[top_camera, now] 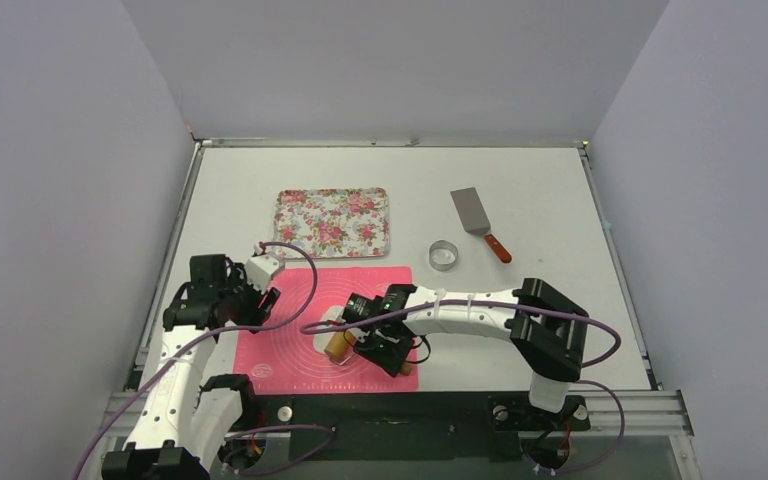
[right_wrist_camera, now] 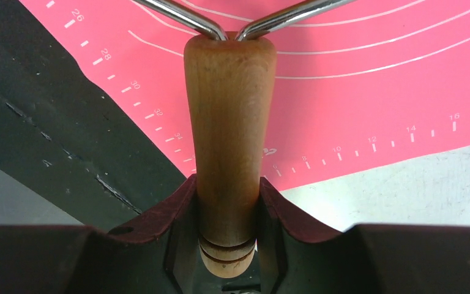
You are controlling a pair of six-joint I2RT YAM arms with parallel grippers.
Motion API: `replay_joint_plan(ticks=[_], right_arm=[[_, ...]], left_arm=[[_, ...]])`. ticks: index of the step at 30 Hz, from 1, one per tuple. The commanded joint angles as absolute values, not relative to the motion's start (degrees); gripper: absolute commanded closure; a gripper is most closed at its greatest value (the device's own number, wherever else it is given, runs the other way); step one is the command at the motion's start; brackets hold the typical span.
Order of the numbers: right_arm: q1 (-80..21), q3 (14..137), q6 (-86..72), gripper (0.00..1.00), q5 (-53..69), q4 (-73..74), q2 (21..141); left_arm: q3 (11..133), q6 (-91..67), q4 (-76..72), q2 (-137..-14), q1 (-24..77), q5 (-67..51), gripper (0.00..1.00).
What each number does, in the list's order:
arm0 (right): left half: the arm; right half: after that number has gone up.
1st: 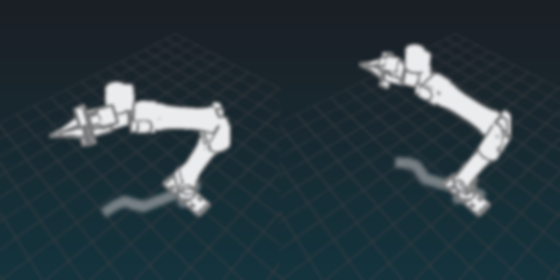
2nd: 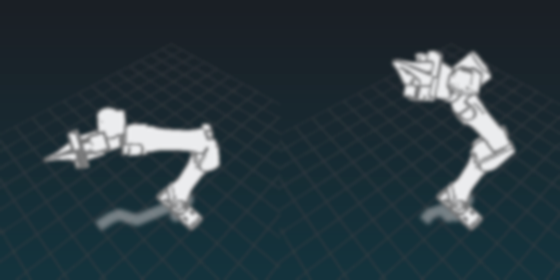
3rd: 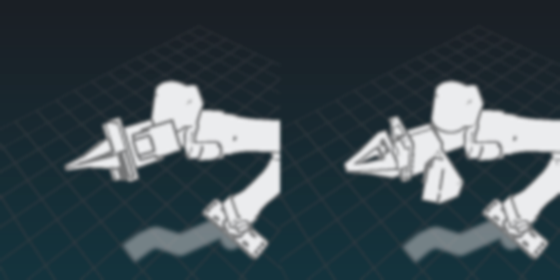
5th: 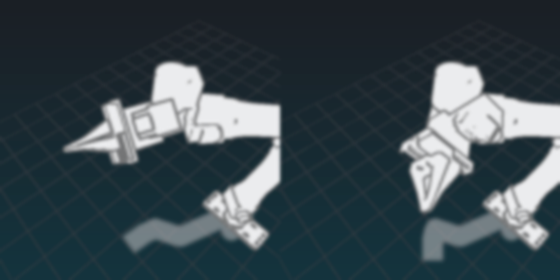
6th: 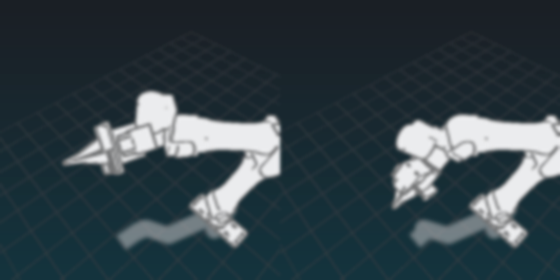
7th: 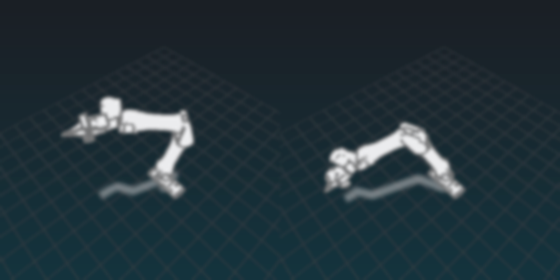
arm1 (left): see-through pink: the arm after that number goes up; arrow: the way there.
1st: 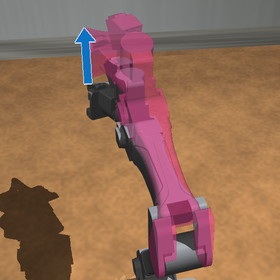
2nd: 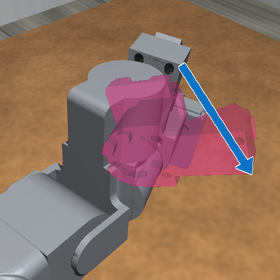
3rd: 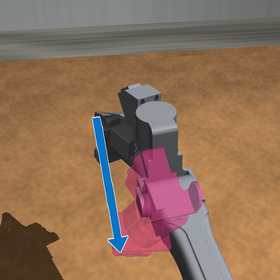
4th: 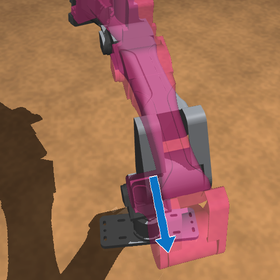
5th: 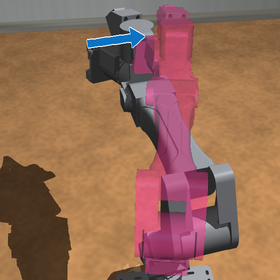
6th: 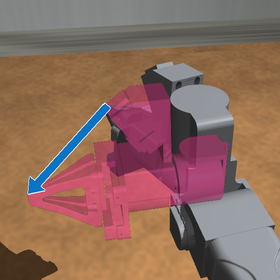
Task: Roll out the dumpling wrappers from the dough
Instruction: Flatten out the dough on the work surface.
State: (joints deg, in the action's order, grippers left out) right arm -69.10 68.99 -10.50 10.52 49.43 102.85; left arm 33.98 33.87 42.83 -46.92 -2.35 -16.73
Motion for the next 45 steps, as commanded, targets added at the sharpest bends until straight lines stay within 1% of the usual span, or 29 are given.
replay_joint_plan(ticks=[1,5,10,13,18,23,37,40,45], right_arm=[[-68.8,71.4,-10.8,1.00,9.3,49.3,102.1],[-68.4,77.6,-8.3,1.00,9.8,49.8,107.6],[-68.4,80.9,-6.7,1.00,9.8,50.9,110.9],[-69.2,78.7,-7.7,1.00,9.9,51.0,108.6],[-71.2,72.4,-11.1,1.00,9.5,51.1,101.1],[-73.4,71.2,-12.4,1.00,11.2,51.0,99.2],[-68.9,84.7,-6.0,1.00,8.9,53.3,110.4],[-69.3,83.1,-6.6,1.00,8.3,53.6,109.5],[-70.7,74.6,-9.5,1.00,6.3,53.2,103.3]], left_arm=[[35.5,34.4,42.3,-46.3,-2.6,-17.6,0.44],[35.8,34.9,43.4,-45.9,-2.6,-16.9,0.44],[36.3,35.9,44.5,-45.8,-2.6,-14.8,0.44],[36.4,35.9,44.6,-45.6,-2.6,-15.3,0.44],[36.5,35.3,43.4,-46.2,-2.6,-16.3,0.44],[36.3,35.0,43.1,-46.3,-2.6,-16.6,0.44],[36.2,35.6,43.8,-45.7,-2.6,-15.4,0.44],[36.7,35.5,43.8,-45.7,-2.7,-15.4,0.44],[36.7,35.3,43.7,-45.7,-2.6,-15.7,0.43]])
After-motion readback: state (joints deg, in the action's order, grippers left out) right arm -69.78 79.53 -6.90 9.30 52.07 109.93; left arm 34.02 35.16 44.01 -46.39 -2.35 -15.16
